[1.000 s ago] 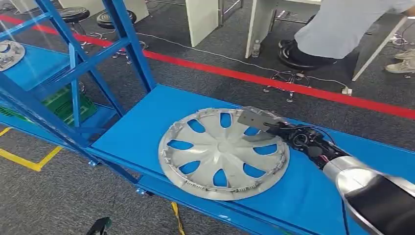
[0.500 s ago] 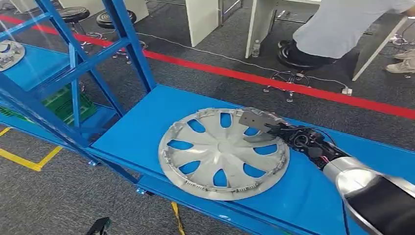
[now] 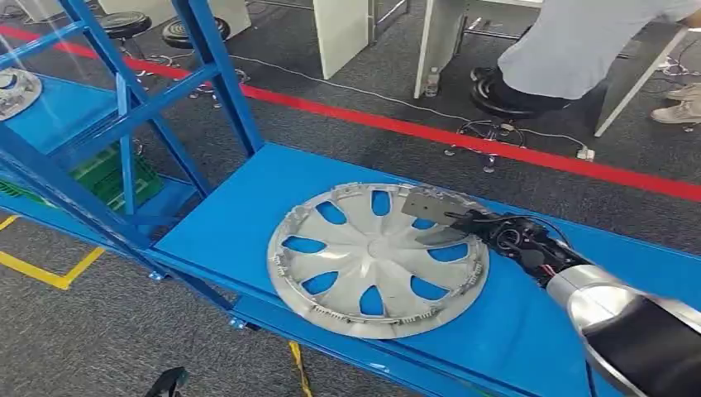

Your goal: Take the parts from the cabinet and place them on the table.

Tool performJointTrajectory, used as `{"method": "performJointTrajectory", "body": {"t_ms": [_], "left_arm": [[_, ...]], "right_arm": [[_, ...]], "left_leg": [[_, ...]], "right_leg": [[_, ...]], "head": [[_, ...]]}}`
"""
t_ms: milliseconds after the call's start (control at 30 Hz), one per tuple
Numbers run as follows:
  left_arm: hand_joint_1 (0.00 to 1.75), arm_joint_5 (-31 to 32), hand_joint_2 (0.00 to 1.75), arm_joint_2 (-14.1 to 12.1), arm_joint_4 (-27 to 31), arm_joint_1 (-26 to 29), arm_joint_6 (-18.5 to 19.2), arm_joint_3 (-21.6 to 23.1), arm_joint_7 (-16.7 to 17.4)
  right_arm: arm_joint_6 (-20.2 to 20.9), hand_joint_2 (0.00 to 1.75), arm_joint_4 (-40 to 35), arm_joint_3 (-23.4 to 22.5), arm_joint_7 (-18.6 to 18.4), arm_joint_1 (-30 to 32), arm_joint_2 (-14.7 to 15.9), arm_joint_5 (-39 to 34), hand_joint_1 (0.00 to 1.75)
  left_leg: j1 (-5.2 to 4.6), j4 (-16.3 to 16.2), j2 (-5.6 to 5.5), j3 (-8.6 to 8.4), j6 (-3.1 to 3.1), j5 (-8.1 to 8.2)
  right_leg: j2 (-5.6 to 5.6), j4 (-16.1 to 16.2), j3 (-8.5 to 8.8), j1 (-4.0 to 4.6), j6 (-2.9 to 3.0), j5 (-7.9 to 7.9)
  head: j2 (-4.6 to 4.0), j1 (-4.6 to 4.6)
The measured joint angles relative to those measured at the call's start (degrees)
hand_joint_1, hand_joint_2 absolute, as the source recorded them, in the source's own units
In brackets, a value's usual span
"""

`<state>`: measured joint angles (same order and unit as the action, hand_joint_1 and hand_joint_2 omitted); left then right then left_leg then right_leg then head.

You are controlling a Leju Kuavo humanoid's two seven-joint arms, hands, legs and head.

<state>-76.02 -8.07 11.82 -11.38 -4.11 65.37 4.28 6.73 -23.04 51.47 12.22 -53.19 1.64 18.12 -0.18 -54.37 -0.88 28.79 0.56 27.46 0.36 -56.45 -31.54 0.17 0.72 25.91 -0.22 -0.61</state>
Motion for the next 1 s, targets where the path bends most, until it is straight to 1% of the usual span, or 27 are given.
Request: {"method": "performJointTrajectory", "body": {"t_ms": [700,867,1000], "left_arm": [[0.0,0.0,0.0,-0.3,0.0,0.0,0.2,0.4,0.0],[0.0,0.0,0.0,-0.3,0.0,0.0,0.2,0.4,0.0],[0.0,0.0,0.0,-0.4,0.0,0.0,0.2,0.4,-0.1]], "right_arm": [[0.6,1.75,0.1,0.1,-0.4,-0.3,0.0,0.1,0.0],[0.9,1.75,0.1,0.1,-1.2,-0.3,0.2,0.1,0.0],[0.9,1.75,0.1,0.2,-2.0,-0.6,1.0,0.2,0.0]], "left_leg": [[0.0,0.0,0.0,0.0,0.0,0.0],[0.0,0.0,0.0,0.0,0.0,0.0],[0.0,0.0,0.0,0.0,0.0,0.0]], "right_leg": [[0.0,0.0,0.0,0.0,0.0,0.0],[0.0,0.0,0.0,0.0,0.0,0.0],[-0.01,0.0,0.0,0.0,0.0,0.0]], "head": [[0.0,0.0],[0.0,-0.02],[0.0,-0.02]]}}
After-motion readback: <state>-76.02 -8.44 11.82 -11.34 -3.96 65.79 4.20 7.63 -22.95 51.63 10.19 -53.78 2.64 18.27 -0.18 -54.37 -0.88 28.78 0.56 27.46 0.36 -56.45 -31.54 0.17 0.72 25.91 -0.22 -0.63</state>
